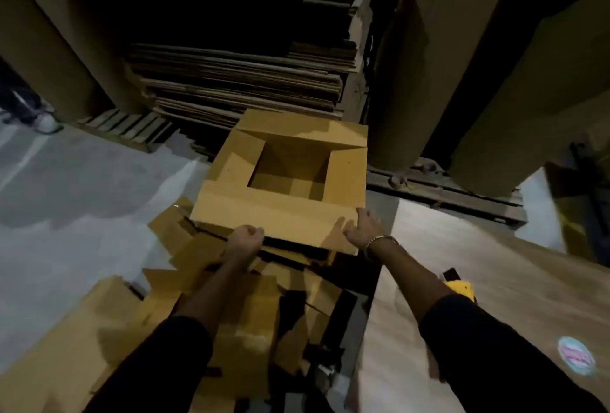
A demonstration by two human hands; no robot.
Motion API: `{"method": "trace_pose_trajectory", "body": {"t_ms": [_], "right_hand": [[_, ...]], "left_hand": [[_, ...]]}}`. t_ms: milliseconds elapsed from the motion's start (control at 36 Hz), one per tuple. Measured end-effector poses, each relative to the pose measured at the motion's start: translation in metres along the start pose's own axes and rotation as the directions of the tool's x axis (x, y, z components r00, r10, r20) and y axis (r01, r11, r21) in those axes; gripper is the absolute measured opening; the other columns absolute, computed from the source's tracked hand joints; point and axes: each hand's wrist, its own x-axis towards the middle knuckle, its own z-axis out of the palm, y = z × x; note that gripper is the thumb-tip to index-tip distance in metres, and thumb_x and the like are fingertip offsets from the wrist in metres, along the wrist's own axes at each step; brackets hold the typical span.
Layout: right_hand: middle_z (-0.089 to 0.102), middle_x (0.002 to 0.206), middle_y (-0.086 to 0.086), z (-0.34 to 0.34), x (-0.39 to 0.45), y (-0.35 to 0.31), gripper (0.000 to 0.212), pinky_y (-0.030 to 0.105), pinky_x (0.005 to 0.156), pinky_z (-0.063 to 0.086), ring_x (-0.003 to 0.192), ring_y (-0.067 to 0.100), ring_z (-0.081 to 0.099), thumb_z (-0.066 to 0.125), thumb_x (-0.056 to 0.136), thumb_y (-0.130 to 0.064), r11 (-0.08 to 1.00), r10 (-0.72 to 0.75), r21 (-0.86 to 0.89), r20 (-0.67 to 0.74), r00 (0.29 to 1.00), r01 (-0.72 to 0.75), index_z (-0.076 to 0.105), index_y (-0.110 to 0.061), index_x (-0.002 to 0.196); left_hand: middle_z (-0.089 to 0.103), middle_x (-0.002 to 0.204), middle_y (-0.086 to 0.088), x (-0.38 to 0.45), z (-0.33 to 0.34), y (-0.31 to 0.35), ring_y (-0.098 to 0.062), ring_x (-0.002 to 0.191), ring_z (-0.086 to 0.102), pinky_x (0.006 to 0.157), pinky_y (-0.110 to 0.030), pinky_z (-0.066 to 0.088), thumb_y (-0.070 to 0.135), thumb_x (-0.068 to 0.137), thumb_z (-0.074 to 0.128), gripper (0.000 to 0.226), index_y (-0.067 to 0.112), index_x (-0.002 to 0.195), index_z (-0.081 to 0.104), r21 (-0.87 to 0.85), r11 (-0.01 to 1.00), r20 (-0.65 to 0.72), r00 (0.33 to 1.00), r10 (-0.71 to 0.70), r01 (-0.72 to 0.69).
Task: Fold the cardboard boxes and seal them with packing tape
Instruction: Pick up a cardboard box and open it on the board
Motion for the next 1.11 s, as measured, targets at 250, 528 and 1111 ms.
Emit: {"method": "trace_pose_trajectory", "body": {"t_ms": [250,528,1111], "right_hand": [[0.043,0.151,0.023,-0.007,0.13,0.017,0.064,0.052,0.108,0.046,0.135,0.045,0.047,0.059,0.1,-0.039,0.983,0.175,0.058,-0.011,0.985,-0.174,0.036,-0.006,0.15],[0.046,0.153,0.023,0.026,0.184,0.038,0.078,0.042,0.098,0.048,0.135,0.044,0.05,0.058,0.103,-0.046,0.887,0.329,0.311,0.096,0.94,-0.342,0.023,-0.005,0.159],[0.072,0.122,0.01,-0.031,0.056,0.023,0.034,0.035,0.085,0.05,0.11,0.035,0.066,0.057,0.103,-0.031,0.934,0.199,0.334,-0.199,0.959,-0.125,0.063,-0.018,0.134]], "left_hand": [[0.057,0.142,-0.018,0.09,0.043,0.058,-0.04,0.126,0.057,0.102,-0.049,0.051,0.065,0.094,0.064,0.082,0.006,0.148,0.045,-0.073,0.97,-0.014,0.972,-0.233,0.231],[0.063,0.125,-0.016,0.175,0.096,0.054,-0.039,0.105,0.062,0.084,-0.051,0.055,0.075,0.068,0.081,0.101,0.01,0.139,0.049,-0.393,0.682,0.338,0.787,-0.517,0.617],[0.055,0.136,-0.032,0.04,0.047,0.088,-0.043,0.12,0.065,0.083,-0.039,0.058,0.001,0.1,0.062,0.051,0.003,0.145,0.037,-0.781,0.462,0.263,0.892,-0.366,0.42]]}}
